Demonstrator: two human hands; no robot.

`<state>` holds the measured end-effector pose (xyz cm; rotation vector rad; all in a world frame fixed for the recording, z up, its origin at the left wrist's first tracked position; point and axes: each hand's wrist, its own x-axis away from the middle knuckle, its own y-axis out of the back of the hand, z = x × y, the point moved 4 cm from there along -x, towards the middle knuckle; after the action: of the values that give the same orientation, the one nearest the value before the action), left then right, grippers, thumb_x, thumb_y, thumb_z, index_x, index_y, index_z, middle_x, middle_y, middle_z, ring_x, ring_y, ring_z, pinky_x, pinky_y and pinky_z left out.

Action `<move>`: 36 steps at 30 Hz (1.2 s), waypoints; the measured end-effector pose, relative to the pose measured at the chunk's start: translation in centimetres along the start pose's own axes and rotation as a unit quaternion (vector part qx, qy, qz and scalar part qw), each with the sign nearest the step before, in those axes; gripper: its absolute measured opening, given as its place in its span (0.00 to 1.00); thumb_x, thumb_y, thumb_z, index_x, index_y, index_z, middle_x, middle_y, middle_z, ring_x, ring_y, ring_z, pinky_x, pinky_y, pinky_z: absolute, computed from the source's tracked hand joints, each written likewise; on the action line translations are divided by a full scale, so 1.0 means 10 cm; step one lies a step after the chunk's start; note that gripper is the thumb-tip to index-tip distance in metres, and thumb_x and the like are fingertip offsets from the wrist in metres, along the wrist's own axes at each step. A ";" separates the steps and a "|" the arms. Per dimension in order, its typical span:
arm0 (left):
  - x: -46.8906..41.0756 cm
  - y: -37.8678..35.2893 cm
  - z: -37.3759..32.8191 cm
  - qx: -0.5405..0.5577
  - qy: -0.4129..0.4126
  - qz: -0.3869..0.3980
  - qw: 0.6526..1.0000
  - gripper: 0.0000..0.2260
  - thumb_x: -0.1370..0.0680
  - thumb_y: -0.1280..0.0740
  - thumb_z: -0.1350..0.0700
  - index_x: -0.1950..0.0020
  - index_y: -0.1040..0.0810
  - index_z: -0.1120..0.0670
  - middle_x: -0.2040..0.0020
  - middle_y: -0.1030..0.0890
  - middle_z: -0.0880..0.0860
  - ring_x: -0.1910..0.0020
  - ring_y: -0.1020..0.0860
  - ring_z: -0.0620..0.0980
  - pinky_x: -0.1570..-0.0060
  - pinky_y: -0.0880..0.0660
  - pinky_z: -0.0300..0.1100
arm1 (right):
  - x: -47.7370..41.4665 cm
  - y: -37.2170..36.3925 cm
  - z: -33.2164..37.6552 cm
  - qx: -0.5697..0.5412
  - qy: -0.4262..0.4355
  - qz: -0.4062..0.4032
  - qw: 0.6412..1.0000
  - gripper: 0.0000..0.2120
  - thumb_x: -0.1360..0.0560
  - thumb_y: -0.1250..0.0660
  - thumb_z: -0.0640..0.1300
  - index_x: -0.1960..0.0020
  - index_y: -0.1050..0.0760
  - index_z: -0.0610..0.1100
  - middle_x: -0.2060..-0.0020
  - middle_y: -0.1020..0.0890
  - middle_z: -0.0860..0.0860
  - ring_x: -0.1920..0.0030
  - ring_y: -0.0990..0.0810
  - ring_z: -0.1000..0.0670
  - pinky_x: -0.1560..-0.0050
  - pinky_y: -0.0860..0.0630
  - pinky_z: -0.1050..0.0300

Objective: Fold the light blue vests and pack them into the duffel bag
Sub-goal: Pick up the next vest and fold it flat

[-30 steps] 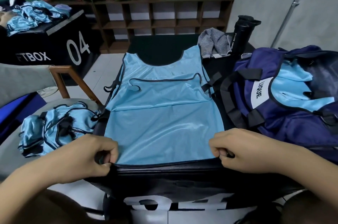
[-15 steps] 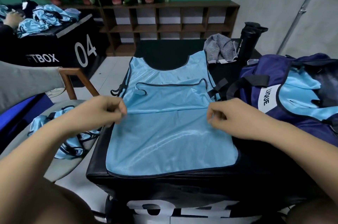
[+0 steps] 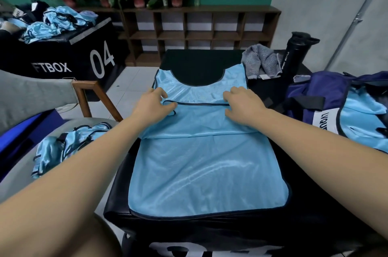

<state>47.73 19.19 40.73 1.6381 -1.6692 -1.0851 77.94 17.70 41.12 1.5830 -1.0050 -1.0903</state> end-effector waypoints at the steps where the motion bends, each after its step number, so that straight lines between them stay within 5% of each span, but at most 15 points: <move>1: -0.02 -0.05 0.01 -0.015 0.010 0.014 1.000 0.22 0.23 0.28 0.35 0.37 0.24 0.47 0.40 0.25 0.50 0.46 0.22 0.51 0.42 0.22 0.52 | -0.02 -0.05 0.00 0.028 0.012 0.001 1.000 0.16 0.22 0.34 0.51 0.37 0.26 0.44 0.45 0.23 0.45 0.43 0.24 0.41 0.47 0.30 0.47; 8: -0.03 -0.08 0.09 -0.051 -0.016 0.080 0.995 0.34 0.35 0.21 0.28 0.38 0.28 0.44 0.47 0.21 0.46 0.49 0.20 0.50 0.46 0.21 0.52 | -0.15 -0.23 0.01 0.130 0.048 0.052 0.989 0.13 0.18 0.38 0.47 0.35 0.28 0.44 0.43 0.21 0.45 0.44 0.20 0.41 0.46 0.29 0.46; 13: 0.03 0.01 0.07 -0.073 -0.048 0.015 0.996 0.12 0.24 0.25 0.53 0.46 0.26 0.46 0.51 0.17 0.46 0.51 0.19 0.53 0.51 0.19 0.53 | -0.16 -0.25 -0.04 0.154 0.043 0.047 0.986 0.14 0.21 0.37 0.39 0.36 0.28 0.44 0.46 0.21 0.46 0.47 0.19 0.42 0.49 0.31 0.48; 19: 0.19 0.31 -0.13 0.019 -0.042 -0.028 0.999 0.05 0.22 0.28 0.56 0.52 0.21 0.47 0.60 0.16 0.46 0.61 0.19 0.47 0.65 0.25 0.44 | -0.17 -0.22 -0.14 0.132 0.002 0.044 0.990 0.03 0.19 0.38 0.43 0.47 0.31 0.48 0.49 0.20 0.47 0.53 0.29 0.44 0.51 0.37 0.49; 23: 0.40 0.53 -0.21 0.060 -0.040 -0.038 0.997 0.03 0.22 0.27 0.54 0.55 0.19 0.49 0.61 0.16 0.52 0.63 0.22 0.48 0.68 0.27 0.39 | -0.18 -0.13 -0.17 0.006 -0.044 0.013 0.999 0.06 0.20 0.39 0.50 0.50 0.30 0.48 0.52 0.22 0.48 0.48 0.24 0.42 0.44 0.32 0.45; 26: 0.58 0.64 -0.19 0.161 -0.041 0.025 0.986 0.05 0.23 0.24 0.50 0.54 0.18 0.49 0.57 0.16 0.59 0.63 0.22 0.50 0.62 0.26 0.43 | -0.11 0.04 -0.21 -0.137 -0.070 -0.024 0.988 0.06 0.22 0.39 0.47 0.55 0.30 0.47 0.61 0.21 0.50 0.56 0.23 0.44 0.43 0.31 0.44; 30: 0.86 0.78 -0.17 0.197 -0.052 0.093 0.975 0.10 0.23 0.22 0.46 0.50 0.17 0.50 0.53 0.19 0.65 0.62 0.26 0.53 0.58 0.30 0.51 | 0.17 0.35 -0.21 -0.255 -0.059 -0.068 0.963 0.06 0.21 0.34 0.45 0.55 0.29 0.46 0.64 0.18 0.49 0.61 0.22 0.47 0.51 0.34 0.53; 34: 1.12 0.86 -0.21 0.176 -0.080 0.153 0.969 0.07 0.22 0.22 0.50 0.50 0.17 0.51 0.54 0.18 0.61 0.61 0.26 0.53 0.56 0.29 0.51 | 0.63 0.63 -0.15 -0.337 -0.018 -0.050 0.940 0.08 0.24 0.30 0.39 0.49 0.26 0.49 0.60 0.17 0.53 0.66 0.25 0.55 0.63 0.32 0.63; 36: 1.23 0.87 -0.21 0.154 -0.093 0.192 0.965 0.06 0.21 0.23 0.53 0.50 0.17 0.52 0.56 0.18 0.58 0.61 0.26 0.50 0.55 0.29 0.48 | 0.87 0.69 -0.12 -0.356 -0.007 -0.021 0.934 0.13 0.27 0.29 0.38 0.46 0.25 0.52 0.57 0.18 0.55 0.65 0.26 0.53 0.61 0.30 0.61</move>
<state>43.62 6.08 47.30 1.3303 -2.2584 -0.8340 80.71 8.17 46.36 1.0022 -0.4866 -1.3047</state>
